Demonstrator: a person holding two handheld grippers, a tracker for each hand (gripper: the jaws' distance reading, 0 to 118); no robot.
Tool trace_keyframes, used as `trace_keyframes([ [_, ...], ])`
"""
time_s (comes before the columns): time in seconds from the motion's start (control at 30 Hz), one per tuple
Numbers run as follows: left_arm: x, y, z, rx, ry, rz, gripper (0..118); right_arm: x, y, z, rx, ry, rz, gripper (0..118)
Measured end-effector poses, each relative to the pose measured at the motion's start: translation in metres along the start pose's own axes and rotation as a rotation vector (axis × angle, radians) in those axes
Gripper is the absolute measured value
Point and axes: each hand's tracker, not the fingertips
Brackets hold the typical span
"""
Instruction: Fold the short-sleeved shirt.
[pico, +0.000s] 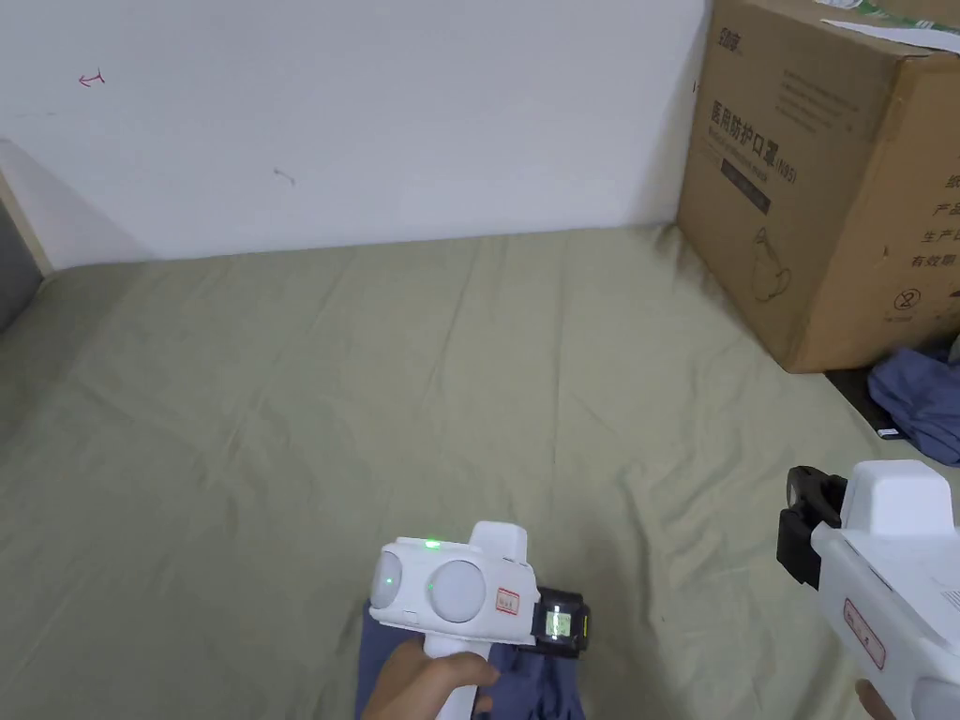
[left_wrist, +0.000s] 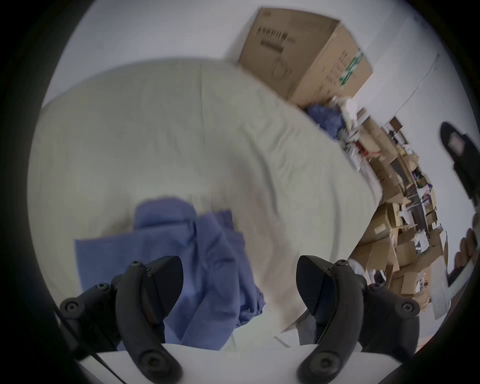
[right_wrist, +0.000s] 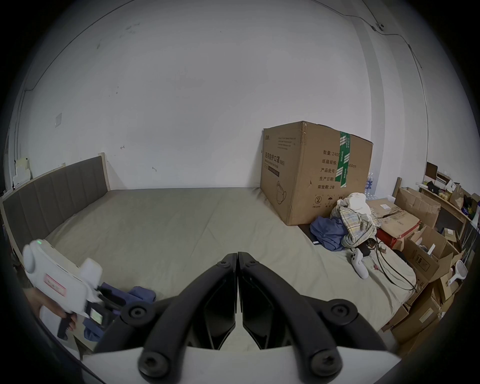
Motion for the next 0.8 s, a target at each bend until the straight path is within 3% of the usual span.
trace_keyframes([
  [0.3,-0.043,-0.018,0.06,0.302,0.175,-0.042,92,-0.008,0.005,0.0,0.017,0.021,0.005,0],
  [0.37,-0.054,-0.028,0.056,0.344,0.199,-0.042,73,-0.009,0.005,0.0,0.016,0.025,0.009,0],
  [0.4,-0.061,-0.035,0.053,0.358,0.206,-0.041,54,-0.01,0.005,0.0,0.015,0.026,0.01,0],
  [0.43,-0.067,-0.039,0.051,0.352,0.209,-0.027,23,-0.01,0.005,0.0,0.013,0.028,0.011,0],
  [0.47,-0.072,-0.044,0.048,0.357,0.202,-0.014,5,-0.01,0.004,0.0,0.012,0.029,0.011,0],
  [0.5,-0.078,-0.047,0.043,0.362,0.189,-0.002,0,-0.01,0.004,0.0,0.01,0.028,0.012,0],
  [0.63,-0.081,-0.066,0.026,0.36,0.272,-0.048,0,-0.008,0.003,0.0,0.004,0.022,0.013,0],
  [0.8,-0.071,-0.081,0.002,0.307,0.242,-0.064,0,-0.004,0.0,0.0,-0.005,0.013,0.011,0],
])
